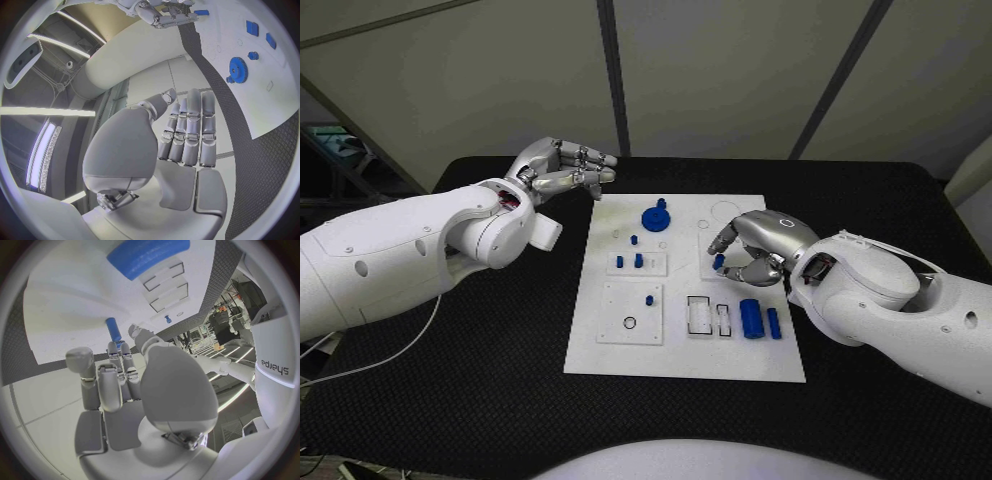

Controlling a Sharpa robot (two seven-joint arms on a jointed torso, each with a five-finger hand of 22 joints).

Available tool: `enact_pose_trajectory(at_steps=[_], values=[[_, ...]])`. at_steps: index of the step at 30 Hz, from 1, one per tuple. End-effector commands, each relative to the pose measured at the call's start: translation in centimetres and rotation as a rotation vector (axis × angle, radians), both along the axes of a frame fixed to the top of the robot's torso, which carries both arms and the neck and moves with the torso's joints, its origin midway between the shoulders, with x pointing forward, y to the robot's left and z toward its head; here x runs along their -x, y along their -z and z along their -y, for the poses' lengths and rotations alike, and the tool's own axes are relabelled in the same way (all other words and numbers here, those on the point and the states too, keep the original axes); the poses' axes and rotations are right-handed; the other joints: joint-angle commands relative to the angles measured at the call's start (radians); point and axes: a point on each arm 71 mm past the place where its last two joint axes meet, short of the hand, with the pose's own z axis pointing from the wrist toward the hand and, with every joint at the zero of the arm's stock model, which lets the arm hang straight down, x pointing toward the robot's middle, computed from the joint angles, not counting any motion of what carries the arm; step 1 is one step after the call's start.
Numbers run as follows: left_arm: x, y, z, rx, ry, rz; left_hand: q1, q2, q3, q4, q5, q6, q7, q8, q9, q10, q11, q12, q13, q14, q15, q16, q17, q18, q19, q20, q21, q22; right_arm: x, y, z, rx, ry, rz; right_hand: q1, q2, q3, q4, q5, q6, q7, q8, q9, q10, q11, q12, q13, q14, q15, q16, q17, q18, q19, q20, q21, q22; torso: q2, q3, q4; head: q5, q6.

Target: Assemble the parts on the task board

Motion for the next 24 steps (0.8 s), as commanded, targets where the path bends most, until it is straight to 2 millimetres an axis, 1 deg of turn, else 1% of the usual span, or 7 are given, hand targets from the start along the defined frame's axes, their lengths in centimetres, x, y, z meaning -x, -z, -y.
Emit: enact_pose_trajectory(at_steps=[1,4,8,11,17,21,24], values=[[0.02,-0.11,0.2,0.008,0.016,0.004,-0.001,0.011,-0.005,-0.002,-0.003,0.003,0.002,-0.001,0.0,-0.002,0.001,0.003,0.001,-0.005,0.002,-0.005,-0.001,-0.011,-0.007,-0.001,-0.004,-0.001,-0.28,0.15,0.04,0.047,0.01,0.005,0.008,0.01,-0.006,0.0,-0.004,-0.009,-0.001,-0.006,-0.001,-0.007,-0.002,0.006,0.0,0.049,0.005,-0.006,0.003,0.01,-0.003,0.003,-0.007,-0.002,0.0,-0.0001,0.0005,0.001,0.0],[0.02,-0.1,0.17,0.007,0.016,0.002,-0.001,0.011,-0.005,-0.002,-0.003,0.003,0.002,-0.001,0.0,-0.002,0.001,0.003,0.001,-0.005,0.002,-0.005,-0.001,-0.011,-0.007,-0.001,-0.004,-0.001,-0.55,0.35,0.09,0.061,0.016,0.001,0.019,0.018,-0.003,-0.002,-0.003,-0.008,-0.002,-0.005,0.0,-0.003,-0.003,0.015,0.001,0.05,0.004,-0.005,0.004,0.009,-0.001,0.002,-0.006,0.0,0.0,0.0003,0.0009,0.002,0.0],[0.01,-0.08,0.16,0.007,0.015,0.001,-0.001,0.012,-0.006,-0.002,-0.003,0.005,0.002,0.0,0.0,0.0,0.0,0.005,0.001,-0.005,0.002,-0.005,-0.002,-0.011,-0.007,-0.001,-0.004,-0.001,-0.79,0.55,0.03,0.072,0.02,-0.004,0.028,0.028,0.003,-0.002,-0.002,-0.006,-0.002,-0.004,0.001,0.009,-0.005,0.027,0.001,0.051,0.002,-0.003,0.008,0.009,0.003,0.001,-0.004,0.004,0.0,-0.0004,0.001,0.003,-0.002],[0.0,-0.07,0.13,0.006,0.015,-0.001,-0.001,0.012,-0.006,-0.002,-0.003,0.005,0.002,0.0,0.0,0.0,0.0,0.005,0.001,-0.005,0.002,-0.005,-0.002,-0.011,-0.007,-0.001,-0.004,-0.001,-0.97,0.7,-0.06,0.078,0.021,-0.008,0.033,0.036,0.012,-0.002,-0.001,-0.001,-0.001,-0.002,0.002,0.019,-0.008,0.035,0.001,0.052,0.0,-0.001,0.01,0.008,0.007,-0.001,-0.001,0.008,0.0,0.001,-0.0003,0.004,-0.001],[0.01,-0.05,0.15,0.006,0.016,-0.003,-0.002,0.014,-0.006,-0.001,-0.002,0.005,0.002,0.0,0.0,0.0,0.0,0.006,0.001,-0.005,0.002,-0.005,-0.002,-0.011,-0.007,-0.001,-0.004,-0.001,-1.21,0.93,-0.11,0.09,0.025,-0.017,0.04,0.052,0.037,0.003,-0.004,0.026,0.014,0.006,0.006,0.074,-0.026,0.057,0.001,0.055,-0.014,0.007,0.021,0.005,0.02,-0.011,0.011,0.027,0.001,0.0007,0.0002,0.003,-0.002],[0.0,-0.04,0.12,0.005,0.015,-0.004,-0.002,0.014,-0.006,-0.001,-0.002,0.005,0.002,0.0,0.0,0.0,0.0,0.006,0.001,-0.005,0.002,-0.005,-0.002,-0.011,-0.007,-0.001,-0.004,-0.001,-1.24,1.02,-0.21,0.097,0.023,-0.024,0.044,0.064,0.051,0.003,-0.008,0.071,0.011,0.022,0.014,0.138,-0.041,0.074,0.007,0.058,-0.026,0.013,0.03,0.002,0.031,-0.022,0.022,0.044,0.0,0.0012,-0.0005,0.004,-0.005],[-0.01,-0.03,0.12,0.005,0.015,-0.004,-0.002,0.015,-0.006,-0.001,-0.002,0.005,0.002,0.0,0.0,0.0,0.0,0.007,0.001,-0.005,0.002,-0.005,-0.003,-0.011,-0.007,-0.001,-0.004,-0.001,-1.24,1.06,-0.31,0.1,0.021,-0.027,0.045,0.067,0.055,0.003,-0.01,0.089,0.008,0.028,0.016,0.16,-0.047,0.074,0.008,0.059,-0.031,0.014,0.032,0.0,0.034,-0.027,0.026,0.05,0.0,0.0009,-0.0007,0.003,-0.005]])
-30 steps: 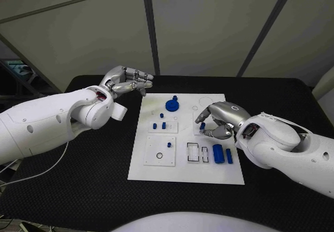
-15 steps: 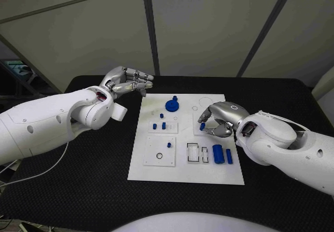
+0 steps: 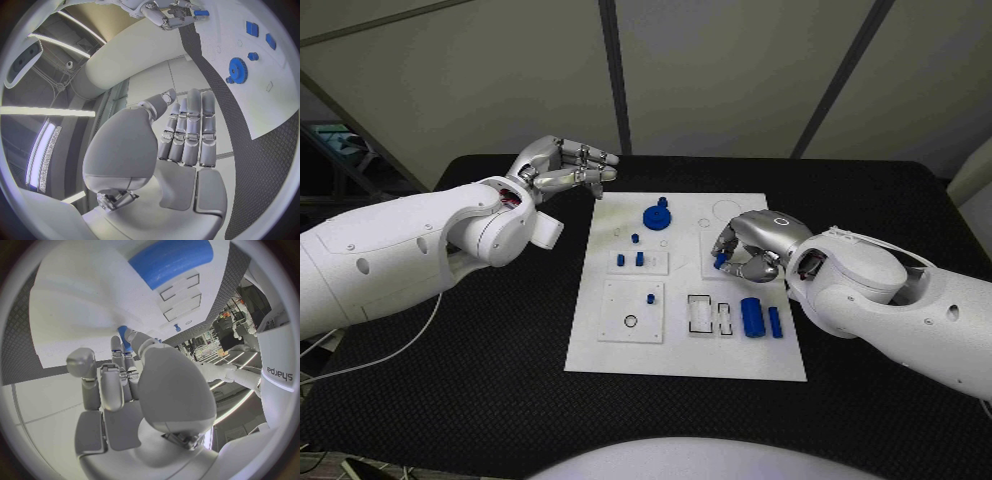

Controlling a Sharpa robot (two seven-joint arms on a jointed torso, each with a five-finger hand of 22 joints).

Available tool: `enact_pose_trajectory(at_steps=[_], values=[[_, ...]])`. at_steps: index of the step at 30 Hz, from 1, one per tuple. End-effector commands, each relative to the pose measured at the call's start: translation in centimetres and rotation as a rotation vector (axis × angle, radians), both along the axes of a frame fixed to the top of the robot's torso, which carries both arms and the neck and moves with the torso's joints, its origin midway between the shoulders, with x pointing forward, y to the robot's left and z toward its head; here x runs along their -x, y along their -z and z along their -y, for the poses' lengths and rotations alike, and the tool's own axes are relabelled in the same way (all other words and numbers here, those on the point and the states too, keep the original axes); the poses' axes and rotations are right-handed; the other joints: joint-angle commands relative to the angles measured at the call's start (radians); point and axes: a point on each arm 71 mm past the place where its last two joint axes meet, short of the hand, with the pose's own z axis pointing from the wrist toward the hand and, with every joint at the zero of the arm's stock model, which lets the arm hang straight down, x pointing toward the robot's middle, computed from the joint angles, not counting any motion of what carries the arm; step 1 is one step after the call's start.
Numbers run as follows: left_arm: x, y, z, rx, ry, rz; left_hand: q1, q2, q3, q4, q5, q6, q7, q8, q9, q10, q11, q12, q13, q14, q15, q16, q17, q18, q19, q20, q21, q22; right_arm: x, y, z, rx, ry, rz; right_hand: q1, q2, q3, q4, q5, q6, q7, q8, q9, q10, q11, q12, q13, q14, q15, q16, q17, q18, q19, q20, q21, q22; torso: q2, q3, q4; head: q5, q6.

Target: Assemble the parts on the task board

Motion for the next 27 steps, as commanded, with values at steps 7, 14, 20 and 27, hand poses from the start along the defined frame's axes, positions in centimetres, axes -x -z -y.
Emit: enact_pose_trajectory(at_steps=[7,14,20,27], values=[[0.0,0.0,0.1,0.004,0.009,-0.004,0.002,0.012,-0.006,0.0,-0.002,0.005,0.002,0.001,0.0,0.0,0.0,0.008,0.001,-0.005,0.002,-0.005,-0.002,-0.011,-0.007,-0.001,-0.005,-0.001,0.0,0.0,-0.2,0.01,0.0,0.003,0.007,0.026,0.011,-0.006,-0.007,0.064,-0.015,0.026,0.013,0.069,-0.02,0.01,0.011,0.06,-0.023,0.007,0.036,-0.002,0.015,-0.013,0.012,0.015,0.0,-0.0002,-0.0009,-0.002,-0.002],[-0.1,0.0,0.0,0.002,0.007,-0.007,0.002,0.014,-0.006,0.0,-0.002,0.006,0.002,0.001,0.0,0.0,0.0,0.009,0.001,-0.005,0.002,-0.005,-0.002,-0.011,-0.007,-0.001,-0.005,-0.001,0.2,-0.4,-0.3,-0.037,0.015,0.021,-0.004,0.032,0.006,0.0,-0.011,0.071,-0.017,0.028,0.016,0.081,-0.022,0.0,0.013,0.061,-0.026,0.009,0.038,-0.004,0.02,-0.017,0.016,0.023,0.0,0.0002,-0.0002,-0.002,-0.001],[-0.1,0.0,-0.1,0.001,0.006,-0.01,0.003,0.015,-0.006,0.0,-0.002,0.006,0.002,0.001,0.0,-0.001,0.0,0.01,0.001,-0.005,0.002,-0.005,-0.003,-0.01,-0.007,-0.001,-0.005,-0.001,0.5,-1.4,-0.3,-0.109,0.026,0.009,-0.015,0.031,0.002,0.007,-0.011,0.07,-0.018,0.026,0.016,0.084,-0.022,-0.008,0.014,0.061,-0.026,0.009,0.038,-0.004,0.02,-0.018,0.017,0.024,-0.001,-0.0008,-0.0003,-0.003,0.001],[-0.2,0.1,-0.1,0.0,0.006,-0.014,0.003,0.015,-0.006,0.0,-0.002,0.006,0.002,0.001,0.0,-0.001,0.0,0.01,0.001,-0.005,0.002,-0.005,-0.003,-0.01,-0.007,-0.001,-0.005,-0.001,0.9,-3.5,-0.6,-0.219,0.031,-0.022,-0.022,0.031,-0.001,0.013,-0.01,0.07,-0.019,0.025,0.016,0.086,-0.022,-0.013,0.014,0.061,-0.026,0.009,0.038,-0.005,0.02,-0.018,0.016,0.024,-0.002,-0.0019,0.0003,-0.003,0.003]])
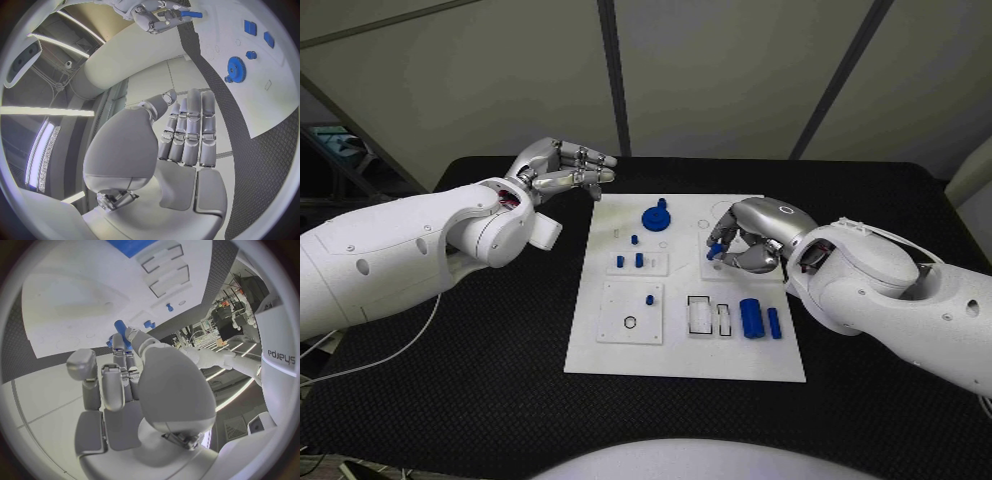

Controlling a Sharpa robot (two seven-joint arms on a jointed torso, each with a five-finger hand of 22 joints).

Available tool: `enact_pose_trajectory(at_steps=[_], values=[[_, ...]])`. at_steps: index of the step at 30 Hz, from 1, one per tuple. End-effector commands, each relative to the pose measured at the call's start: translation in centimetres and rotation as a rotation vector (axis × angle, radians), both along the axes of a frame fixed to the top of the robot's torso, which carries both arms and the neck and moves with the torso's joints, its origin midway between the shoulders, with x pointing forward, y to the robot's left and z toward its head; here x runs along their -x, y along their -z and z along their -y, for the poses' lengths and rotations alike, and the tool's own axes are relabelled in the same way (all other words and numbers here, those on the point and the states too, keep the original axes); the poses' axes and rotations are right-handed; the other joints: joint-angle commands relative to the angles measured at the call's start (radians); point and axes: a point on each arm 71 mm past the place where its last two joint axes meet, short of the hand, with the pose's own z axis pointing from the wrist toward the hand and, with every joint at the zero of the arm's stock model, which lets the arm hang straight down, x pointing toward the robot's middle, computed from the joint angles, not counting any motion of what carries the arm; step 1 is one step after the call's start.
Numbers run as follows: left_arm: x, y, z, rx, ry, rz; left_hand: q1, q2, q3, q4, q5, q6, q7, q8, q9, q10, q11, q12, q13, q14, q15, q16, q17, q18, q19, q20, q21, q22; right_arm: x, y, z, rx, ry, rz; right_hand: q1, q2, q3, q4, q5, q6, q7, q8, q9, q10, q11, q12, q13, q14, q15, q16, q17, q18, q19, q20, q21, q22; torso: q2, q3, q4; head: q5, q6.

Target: Assemble the parts on the task board

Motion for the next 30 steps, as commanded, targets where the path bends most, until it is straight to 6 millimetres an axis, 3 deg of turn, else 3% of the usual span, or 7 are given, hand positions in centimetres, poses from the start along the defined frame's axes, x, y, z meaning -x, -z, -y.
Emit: enact_pose_trajectory(at_steps=[1,9,16,19,23,30], values=[[0.0,0.0,0.1,0.004,0.012,-0.005,-0.002,0.01,-0.006,0.0,-0.002,0.006,0.002,0.001,0.0,-0.001,0.0,0.005,0.001,-0.005,0.002,-0.005,-0.001,-0.01,-0.007,-0.001,-0.005,-0.001,0.4,-0.8,-0.3,-0.104,0.01,-0.042,-0.014,-0.001,0.001,0.007,0.002,0.016,-0.01,0.004,0.012,0.008,-0.001,-0.005,0.001,0.063,-0.006,0.005,0.038,-0.005,0.006,-0.004,0.004,0.001,0.0,-0.0008,-0.0001,0.001,0.001],[0.0,0.0,0.3,0.005,0.013,-0.006,-0.001,0.01,-0.006,-0.002,-0.002,0.005,0.001,0.001,0.0,-0.002,0.0,0.006,0.001,-0.005,0.001,-0.006,-0.002,-0.01,-0.007,-0.001,-0.005,-0.001,2.0,-2.1,-2.8,-0.182,-0.064,-0.067,-0.014,0.0,0.001,0.008,0.003,0.016,-0.009,0.003,0.012,0.008,-0.001,-0.006,0.001,0.063,-0.006,0.005,0.038,-0.005,0.007,-0.004,0.004,0.002,0.001,-0.0002,0.0003,0.007,-0.001],[-0.1,0.0,0.7,0.008,0.02,-0.006,-0.001,0.01,-0.006,-0.002,-0.002,0.005,0.001,0.001,0.0,-0.002,0.0,0.006,0.001,-0.005,0.001,-0.006,-0.002,-0.01,-0.007,-0.001,-0.005,-0.001,2.7,-2.3,-6.6,-0.211,-0.16,-0.066,-0.014,0.001,0.002,0.009,0.004,0.016,-0.009,0.003,0.012,0.008,-0.001,-0.007,0.001,0.063,-0.006,0.005,0.037,-0.004,0.006,-0.004,0.003,0.001,0.001,-0.0005,0.0011,0.029,-0.009],[-0.2,0.0,0.9,0.009,0.024,-0.006,-0.001,0.01,-0.006,-0.002,-0.002,0.005,0.001,0.001,0.0,-0.002,0.0,0.006,0.001,-0.005,0.001,-0.006,-0.002,-0.01,-0.007,-0.001,-0.005,-0.001,3.1,-1.4,-7.9,-0.199,-0.195,-0.08,-0.014,0.001,0.002,0.009,0.005,0.016,-0.009,0.003,0.012,0.008,-0.001,-0.008,0.001,0.063,-0.006,0.005,0.038,-0.004,0.005,-0.004,0.002,-0.001,0.001,-0.0004,0.0039,0.036,-0.013],[-0.2,0.1,1.1,0.011,0.027,-0.007,0.001,0.011,-0.005,-0.003,-0.002,0.005,0.001,0.001,0.0,-0.002,-0.001,0.007,0.001,-0.005,0.001,-0.006,-0.002,-0.01,-0.007,-0.002,-0.005,-0.001,3.9,0.3,-9.4,-0.168,-0.239,-0.11,-0.014,0.001,0.002,0.008,0.005,0.016,-0.009,0.003,0.012,0.008,-0.001,-0.008,0.001,0.063,-0.006,0.005,0.037,-0.004,0.005,-0.004,0.002,-0.001,0.001,-0.0002,-0.0025,0.052,-0.016],[-0.3,0.1,1.4,0.013,0.032,-0.007,0.001,0.011,-0.005,-0.003,-0.002,0.005,0.001,0.001,0.0,-0.002,-0.001,0.007,0.001,-0.005,0.001,-0.006,-0.002,-0.01,-0.007,-0.002,-0.005,-0.001,4.8,2.3,-10.8,-0.126,-0.283,-0.141,-0.013,0.002,0.002,0.008,0.006,0.015,-0.009,0.002,0.012,0.008,-0.001,-0.009,0.001,0.063,-0.006,0.005,0.038,-0.004,0.004,-0.004,0.001,-0.003,0.002,0.0002,-0.0019,0.055,-0.022]])
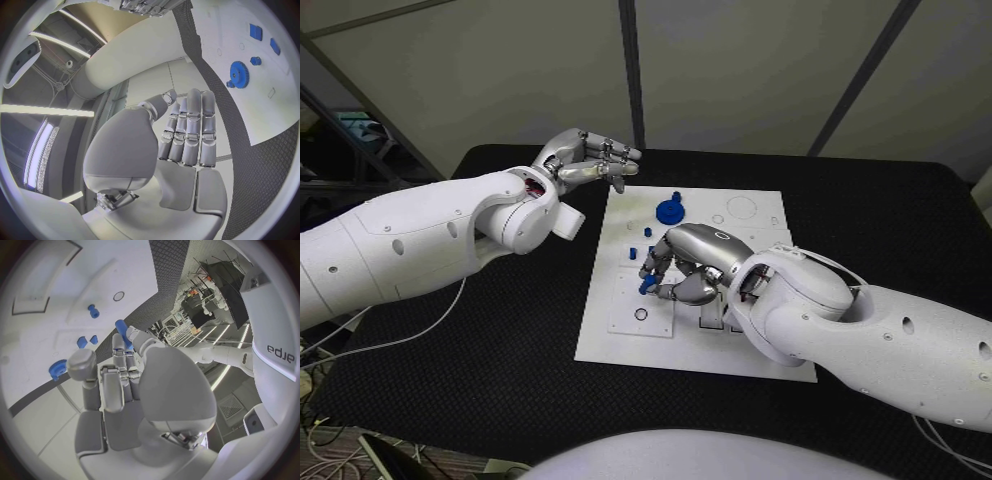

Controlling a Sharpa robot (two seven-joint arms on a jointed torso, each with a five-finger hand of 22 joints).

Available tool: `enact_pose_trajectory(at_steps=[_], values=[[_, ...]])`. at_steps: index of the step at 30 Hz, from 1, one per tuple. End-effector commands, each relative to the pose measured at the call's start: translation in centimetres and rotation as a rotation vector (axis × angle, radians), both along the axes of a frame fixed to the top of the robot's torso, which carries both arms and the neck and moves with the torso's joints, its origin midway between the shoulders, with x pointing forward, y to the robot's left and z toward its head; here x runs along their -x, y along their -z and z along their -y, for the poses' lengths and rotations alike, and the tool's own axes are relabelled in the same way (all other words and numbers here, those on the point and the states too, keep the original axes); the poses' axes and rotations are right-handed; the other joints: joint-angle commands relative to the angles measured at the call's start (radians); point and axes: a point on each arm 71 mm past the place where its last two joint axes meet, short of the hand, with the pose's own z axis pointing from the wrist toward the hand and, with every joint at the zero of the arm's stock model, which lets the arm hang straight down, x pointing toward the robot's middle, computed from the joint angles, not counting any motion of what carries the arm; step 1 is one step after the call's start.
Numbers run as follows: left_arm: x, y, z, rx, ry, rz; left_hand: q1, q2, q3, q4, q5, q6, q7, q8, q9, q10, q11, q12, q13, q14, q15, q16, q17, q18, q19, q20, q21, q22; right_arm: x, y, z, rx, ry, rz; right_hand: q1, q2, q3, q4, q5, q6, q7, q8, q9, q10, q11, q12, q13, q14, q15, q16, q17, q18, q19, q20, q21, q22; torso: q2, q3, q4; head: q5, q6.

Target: Assemble the parts on the task board

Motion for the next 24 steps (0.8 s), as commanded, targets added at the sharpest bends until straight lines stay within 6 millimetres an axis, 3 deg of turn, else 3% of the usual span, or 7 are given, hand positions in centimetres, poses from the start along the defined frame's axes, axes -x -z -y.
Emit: enact_pose_trajectory(at_steps=[1,24], values=[[0.0,-0.1,0.2,0.006,0.013,0.0,0.001,0.011,-0.005,-0.003,-0.002,0.005,0.001,0.001,0.0,-0.004,-0.002,0.007,0.001,-0.005,0.001,-0.006,-0.001,-0.01,-0.007,-0.002,-0.005,-0.001,0.3,0.3,-0.5,0.017,-0.042,0.016,0.0,0.007,0.002,0.008,0.004,0.014,-0.007,0.004,0.012,0.008,-0.001,-0.004,0.002,0.063,-0.007,0.005,0.037,-0.004,0.001,0.0,0.001,-0.001,0.0,0.0007,-0.0011,0.003,-0.004],[-0.1,0.0,0.3,0.006,0.017,-0.003,0.001,0.011,-0.005,-0.003,-0.002,0.005,0.001,0.001,0.0,-0.004,-0.002,0.007,0.001,-0.005,0.001,-0.006,-0.001,-0.01,-0.007,-0.002,-0.005,-0.001,0.8,2.4,-1.3,0.104,-0.085,-0.012,0.001,0.008,0.002,0.008,0.005,0.013,-0.007,0.003,0.011,0.008,-0.001,-0.006,0.002,0.063,-0.006,0.006,0.038,-0.004,0.0,0.0,0.001,-0.002,0.0,-0.0001,0.0006,0.009,-0.019]])
